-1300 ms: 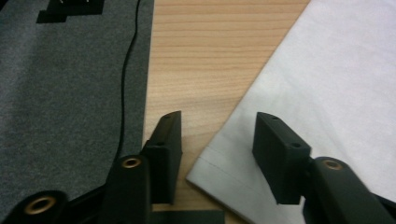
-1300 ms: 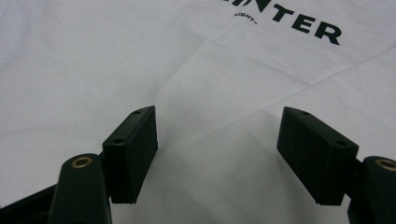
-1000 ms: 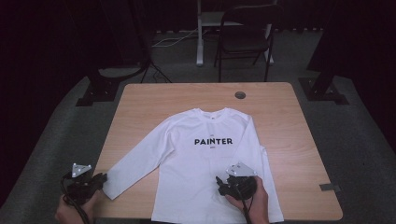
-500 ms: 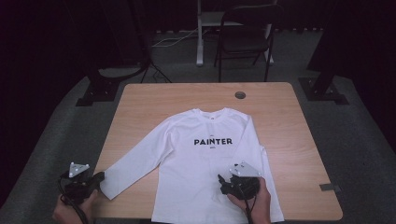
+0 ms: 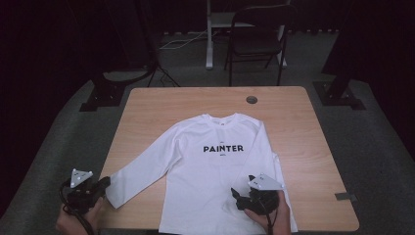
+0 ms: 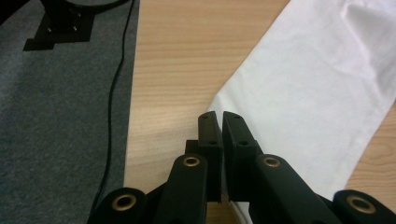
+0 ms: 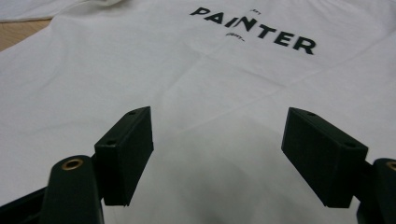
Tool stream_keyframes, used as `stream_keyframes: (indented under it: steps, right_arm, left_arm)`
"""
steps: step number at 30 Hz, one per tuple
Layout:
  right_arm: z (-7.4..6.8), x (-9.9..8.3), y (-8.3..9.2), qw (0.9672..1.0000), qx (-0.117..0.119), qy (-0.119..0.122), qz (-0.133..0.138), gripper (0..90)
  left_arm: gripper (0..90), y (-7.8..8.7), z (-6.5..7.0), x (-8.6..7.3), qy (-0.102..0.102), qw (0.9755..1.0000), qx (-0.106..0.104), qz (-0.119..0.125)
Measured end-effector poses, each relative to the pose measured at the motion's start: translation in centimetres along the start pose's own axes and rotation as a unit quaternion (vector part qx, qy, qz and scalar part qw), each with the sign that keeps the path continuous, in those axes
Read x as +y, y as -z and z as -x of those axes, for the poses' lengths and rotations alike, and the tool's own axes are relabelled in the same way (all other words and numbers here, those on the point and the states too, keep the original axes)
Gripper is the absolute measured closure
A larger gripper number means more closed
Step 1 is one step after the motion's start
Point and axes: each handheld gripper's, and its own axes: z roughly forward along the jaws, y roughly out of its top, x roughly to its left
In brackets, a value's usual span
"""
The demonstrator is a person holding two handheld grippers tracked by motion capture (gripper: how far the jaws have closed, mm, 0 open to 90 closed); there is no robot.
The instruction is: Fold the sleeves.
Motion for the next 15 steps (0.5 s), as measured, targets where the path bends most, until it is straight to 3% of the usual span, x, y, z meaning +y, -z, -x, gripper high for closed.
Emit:
stream_keyframes:
  steps: [7, 15]
  right_arm:
    - [1.8, -0.6, 0.9, 0.9995, -0.011, -0.029, 0.001, 24.0]
    - [3.0, -1.3, 1.5, 0.999, -0.021, -0.04, -0.005, 24.0]
  left_arm:
    - [87.5, 0.2, 1.0, 0.5, -0.011, 0.9999, -0.01, 0.006]
    - [87.5, 0.3, 1.9, 0.9, -0.018, 0.9996, -0.02, 0.011]
